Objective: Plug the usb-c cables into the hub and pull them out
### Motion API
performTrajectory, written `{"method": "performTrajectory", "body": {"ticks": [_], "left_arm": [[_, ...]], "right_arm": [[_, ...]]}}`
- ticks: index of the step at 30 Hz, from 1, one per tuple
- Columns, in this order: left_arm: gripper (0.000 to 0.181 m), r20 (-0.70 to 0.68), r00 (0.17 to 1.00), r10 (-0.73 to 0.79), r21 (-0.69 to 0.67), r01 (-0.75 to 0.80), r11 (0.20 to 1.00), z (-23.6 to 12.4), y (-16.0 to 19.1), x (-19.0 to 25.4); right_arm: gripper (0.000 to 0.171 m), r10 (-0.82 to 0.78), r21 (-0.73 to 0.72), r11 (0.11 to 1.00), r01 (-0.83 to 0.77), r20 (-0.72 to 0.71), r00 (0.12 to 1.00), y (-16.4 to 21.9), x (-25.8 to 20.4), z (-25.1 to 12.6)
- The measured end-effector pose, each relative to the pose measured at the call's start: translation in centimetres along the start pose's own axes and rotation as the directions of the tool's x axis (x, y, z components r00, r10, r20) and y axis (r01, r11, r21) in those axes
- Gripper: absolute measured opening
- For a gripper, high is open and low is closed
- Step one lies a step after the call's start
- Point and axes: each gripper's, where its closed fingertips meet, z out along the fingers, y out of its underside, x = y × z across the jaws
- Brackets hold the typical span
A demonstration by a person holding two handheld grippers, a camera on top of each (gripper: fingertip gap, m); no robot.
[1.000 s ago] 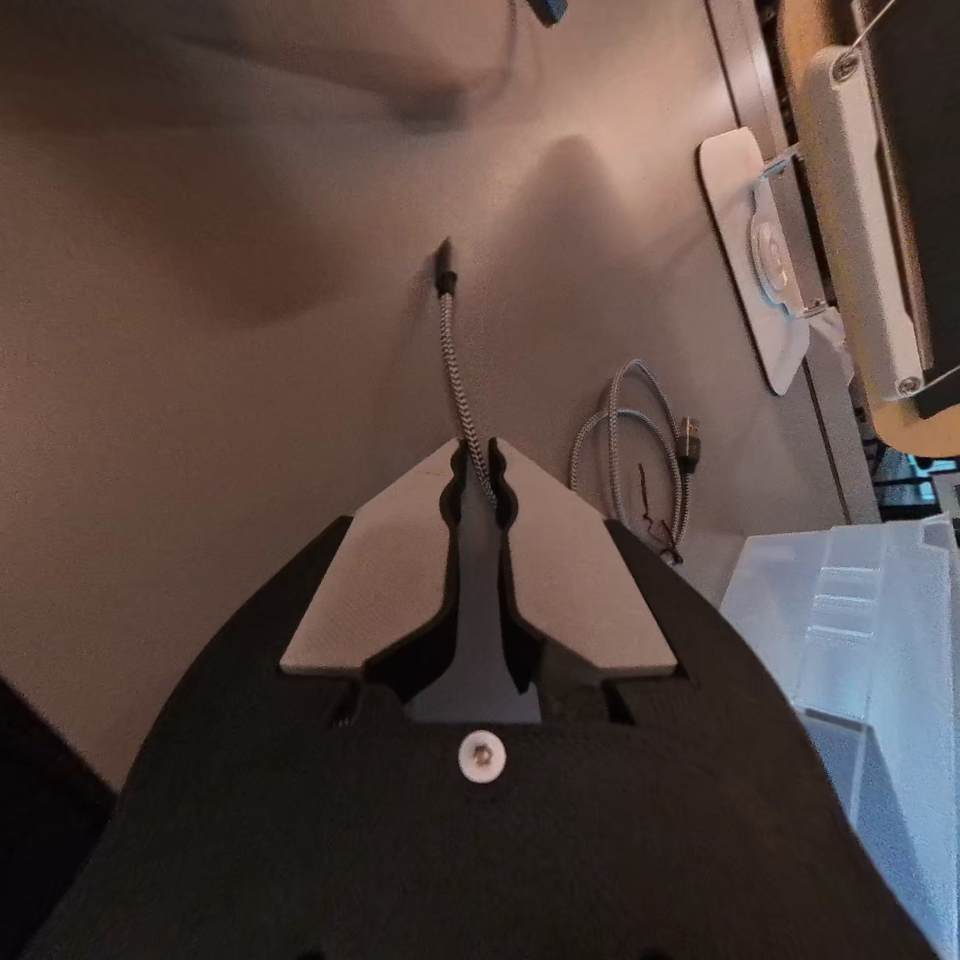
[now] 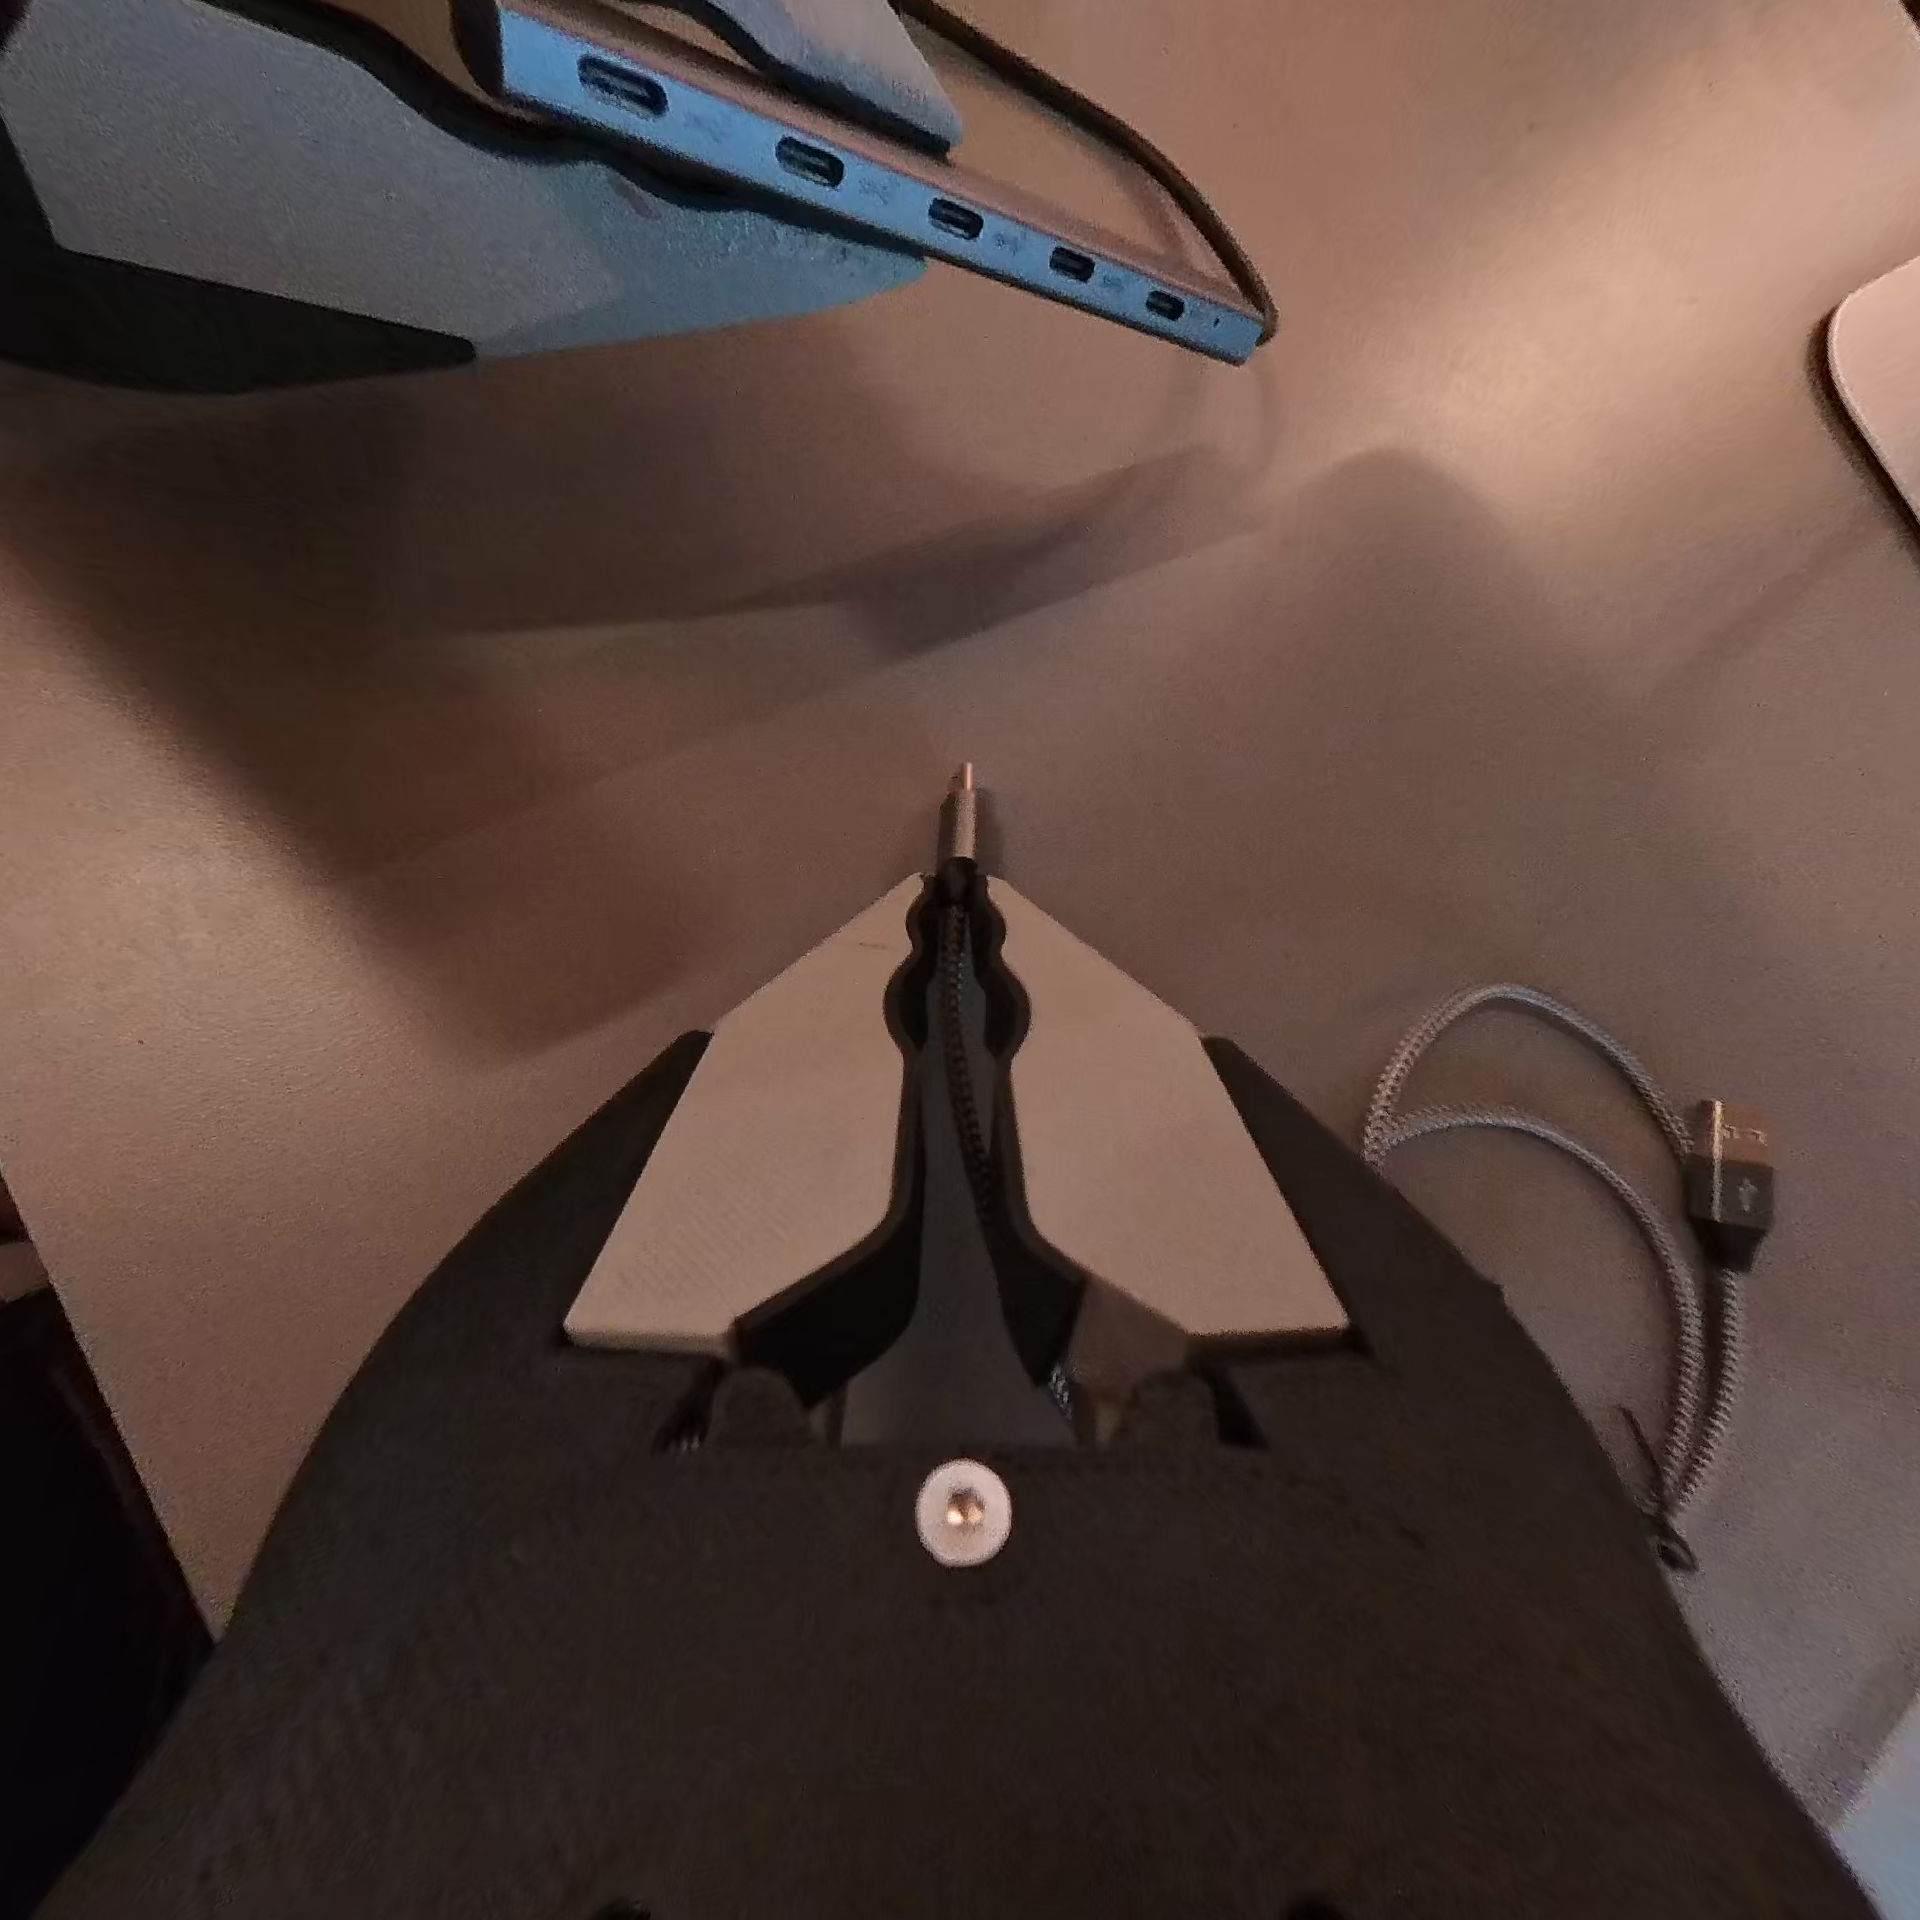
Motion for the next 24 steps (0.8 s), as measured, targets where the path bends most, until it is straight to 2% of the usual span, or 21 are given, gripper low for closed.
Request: {"method": "performTrajectory", "body": {"ticks": [1, 3, 6, 10, 12, 19, 24], "left_arm": [[0.007, -0.002, 1.000, -0.001, 0.000, 0.001, 1.000, 0.0, 0.0, 0.0], [0.008, -0.009, 1.000, 0.008, -0.002, -0.008, 1.000, 0.1, 0.0, 0.2], [0.008, -0.003, 0.996, 0.095, -0.017, -0.095, 0.995, 0.2, -0.1, 0.8], [0.007, 0.105, 0.919, 0.379, -0.062, -0.374, 0.925, 0.4, -1.2, 1.1], [0.007, 0.126, 0.899, 0.420, -0.028, -0.420, 0.907, 0.2, -2.1, 1.4], [0.007, 0.141, 0.947, 0.287, 0.039, -0.295, 0.955, -0.6, -2.7, 0.4], [0.007, 0.169, 0.925, 0.340, 0.103, -0.360, 0.927, -1.3, -4.2, 1.0]], "right_arm": [[0.003, 0.010, 0.023, 1.000, -0.010, 0.013, 1.000, -0.1, -0.1, 0.1], [0.003, 0.064, 0.058, 0.996, -0.067, 0.065, 0.996, -0.2, -0.1, 0.2], [0.003, 0.208, 0.101, 0.965, -0.242, 0.271, 0.940, -1.1, -0.9, -0.3], [0.003, 0.346, 0.134, 0.855, -0.501, 0.573, 0.743, -3.3, -1.2, -2.5], [0.003, 0.359, 0.139, 0.810, -0.570, 0.652, 0.668, -3.9, -1.1, -3.5], [0.003, 0.319, 0.170, 0.816, -0.552, 0.665, 0.676, -4.0, -1.6, -4.2], [0.002, 0.326, 0.164, 0.802, -0.574, 0.685, 0.652, -4.1, -1.8, -4.3]]}}
